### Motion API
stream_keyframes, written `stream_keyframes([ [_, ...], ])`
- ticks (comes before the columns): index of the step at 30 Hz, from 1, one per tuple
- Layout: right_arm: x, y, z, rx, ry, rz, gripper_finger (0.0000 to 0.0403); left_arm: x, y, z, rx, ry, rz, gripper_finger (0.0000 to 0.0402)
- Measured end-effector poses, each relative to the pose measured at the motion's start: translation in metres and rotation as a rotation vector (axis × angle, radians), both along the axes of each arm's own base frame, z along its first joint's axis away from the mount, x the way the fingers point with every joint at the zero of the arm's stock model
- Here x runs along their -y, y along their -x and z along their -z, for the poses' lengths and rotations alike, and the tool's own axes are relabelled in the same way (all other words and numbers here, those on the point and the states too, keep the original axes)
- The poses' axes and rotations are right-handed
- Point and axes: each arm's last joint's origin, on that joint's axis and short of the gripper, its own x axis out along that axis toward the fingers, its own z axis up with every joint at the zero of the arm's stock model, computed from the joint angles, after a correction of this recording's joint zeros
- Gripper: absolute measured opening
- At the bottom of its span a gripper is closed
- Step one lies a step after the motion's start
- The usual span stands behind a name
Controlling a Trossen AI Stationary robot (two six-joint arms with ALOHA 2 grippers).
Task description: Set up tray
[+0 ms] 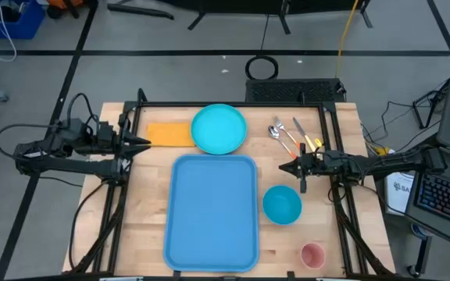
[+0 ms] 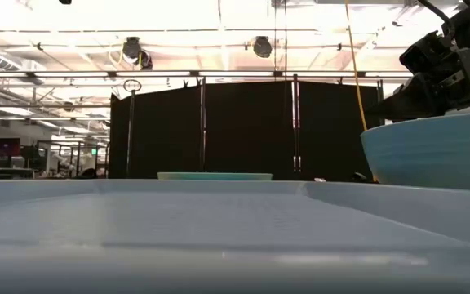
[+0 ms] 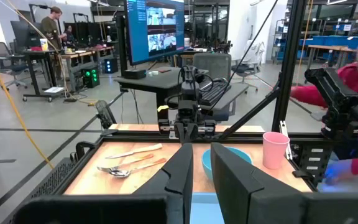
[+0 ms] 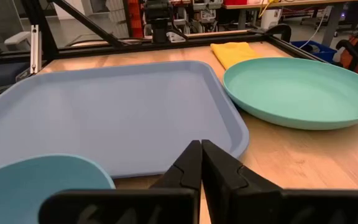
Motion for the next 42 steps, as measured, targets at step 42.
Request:
stream_keyframes([
  [42, 0.000, -0.002, -0.010, 0.109, -0.058, 0.009, 0.0000, 0.000, 0.000, 0.000, 0.000, 0.000, 0.000, 0.0063],
])
